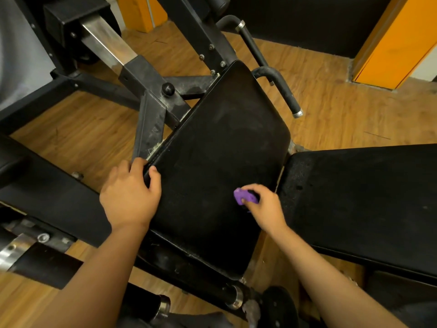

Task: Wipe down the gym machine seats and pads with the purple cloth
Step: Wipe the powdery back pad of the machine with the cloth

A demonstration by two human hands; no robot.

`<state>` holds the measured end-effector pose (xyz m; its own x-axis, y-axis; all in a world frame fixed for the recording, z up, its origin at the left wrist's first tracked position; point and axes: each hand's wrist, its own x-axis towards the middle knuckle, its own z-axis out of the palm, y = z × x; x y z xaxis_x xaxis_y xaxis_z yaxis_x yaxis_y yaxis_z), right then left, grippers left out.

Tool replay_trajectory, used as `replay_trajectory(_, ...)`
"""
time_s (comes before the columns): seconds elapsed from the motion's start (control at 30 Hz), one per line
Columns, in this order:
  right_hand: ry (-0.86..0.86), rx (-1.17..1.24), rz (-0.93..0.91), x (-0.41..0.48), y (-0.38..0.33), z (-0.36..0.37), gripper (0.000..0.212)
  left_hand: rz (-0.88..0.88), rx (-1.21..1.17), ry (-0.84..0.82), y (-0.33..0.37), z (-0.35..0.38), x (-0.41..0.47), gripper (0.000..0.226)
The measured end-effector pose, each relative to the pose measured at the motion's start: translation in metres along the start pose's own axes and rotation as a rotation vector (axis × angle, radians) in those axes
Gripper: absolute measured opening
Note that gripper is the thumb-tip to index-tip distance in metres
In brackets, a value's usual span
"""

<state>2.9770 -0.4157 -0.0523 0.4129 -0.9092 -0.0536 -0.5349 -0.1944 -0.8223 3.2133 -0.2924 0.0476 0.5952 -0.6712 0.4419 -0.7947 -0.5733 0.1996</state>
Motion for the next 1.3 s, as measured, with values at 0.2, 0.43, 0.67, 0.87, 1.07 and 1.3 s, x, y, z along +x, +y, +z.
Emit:
replay_trajectory(0.2,-0.140,0.079,-0.022,-0.024,0.014,-0.002,0.030,0.012,0.002,0.003,0.000,-0.001,0.000,0.023)
replay_trajectory(0.43,0.224,0.075,0.260,0.018,0.029,-0.008,0.018,0.020,0.018,0.003,0.000,0.000,0.001,0.023)
replay_trajectory(0.67,0.246,0.105,0.295,0.049,0.019,-0.017,0.019,0.021,0.007,0.003,0.000,0.001,0.001,0.022)
replay_trajectory(0.87,0.041,0.103,0.166,-0.007,0.008,-0.005,0.020,0.023,0.010,0.012,0.000,0.001,0.000,0.023)
replay_trajectory(1.07,-0.128,0.119,0.157,-0.059,0.013,0.010,0.024,0.020,0.011,-0.003,0.002,-0.001,0.000,0.024)
replay_trajectory(1.3,0.079,0.236,0.245,-0.022,0.011,0.001,0.019,0.016,0.012,0.000,0.000,0.000,0.001,0.025)
